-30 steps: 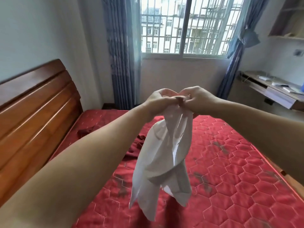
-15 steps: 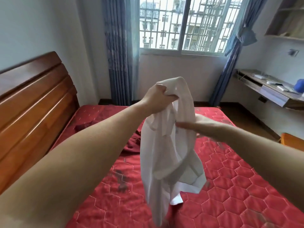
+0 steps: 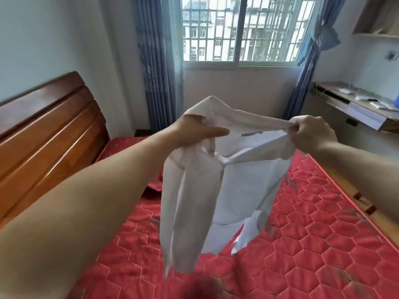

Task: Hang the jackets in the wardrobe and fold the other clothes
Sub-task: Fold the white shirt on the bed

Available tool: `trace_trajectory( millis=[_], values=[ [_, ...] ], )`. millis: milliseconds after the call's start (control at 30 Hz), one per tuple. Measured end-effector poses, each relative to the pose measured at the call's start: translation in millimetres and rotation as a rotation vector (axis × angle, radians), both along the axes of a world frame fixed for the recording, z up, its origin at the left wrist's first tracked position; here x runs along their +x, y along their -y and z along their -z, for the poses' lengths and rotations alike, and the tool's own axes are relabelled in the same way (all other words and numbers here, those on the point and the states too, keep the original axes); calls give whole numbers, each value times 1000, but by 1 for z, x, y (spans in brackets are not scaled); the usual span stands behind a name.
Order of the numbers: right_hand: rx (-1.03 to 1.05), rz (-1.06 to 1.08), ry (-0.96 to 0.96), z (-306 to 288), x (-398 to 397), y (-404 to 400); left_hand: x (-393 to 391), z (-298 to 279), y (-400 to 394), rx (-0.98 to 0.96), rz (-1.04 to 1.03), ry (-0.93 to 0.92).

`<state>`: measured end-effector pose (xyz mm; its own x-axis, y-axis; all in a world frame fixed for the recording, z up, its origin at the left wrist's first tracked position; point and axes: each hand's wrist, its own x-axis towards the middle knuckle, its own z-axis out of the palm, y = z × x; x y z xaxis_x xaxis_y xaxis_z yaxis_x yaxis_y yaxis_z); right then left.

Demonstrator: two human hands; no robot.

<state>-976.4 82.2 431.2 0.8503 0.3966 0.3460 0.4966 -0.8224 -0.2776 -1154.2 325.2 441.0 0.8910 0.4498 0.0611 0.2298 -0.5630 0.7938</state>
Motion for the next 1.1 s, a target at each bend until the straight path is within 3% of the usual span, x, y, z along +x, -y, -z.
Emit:
trace_trajectory(
  millis=[167,367,433,533,567,733,833,933,1000,1100],
  values=[
    [403,-301,-387,-36,15,34,-13,-29,34,70,90,-163],
    [164,-429,-414,-69,13,102,-25,-59,77,227,28,-479],
    [98,-465,-648,-75,15,117,-25,-63,90,176,31,-541],
    [-78,-588,-1185,-83,25,140,-24,-69,100,124,33,-646],
    [-144,-626,-1266,-82,29,145,-22,-69,102,102,23,-655],
    [-457,-568,-1115,-51,49,148,6,-42,113,91,42,-697],
    [-397,-426,-1153,-20,80,151,32,-15,111,214,90,-661],
    [-360,-313,-1229,20,122,154,64,24,100,143,172,-632],
    [-377,-245,-1263,52,150,149,95,62,88,106,251,-681],
    [-429,-162,-1235,110,199,123,154,130,65,246,248,-786]
  ],
)
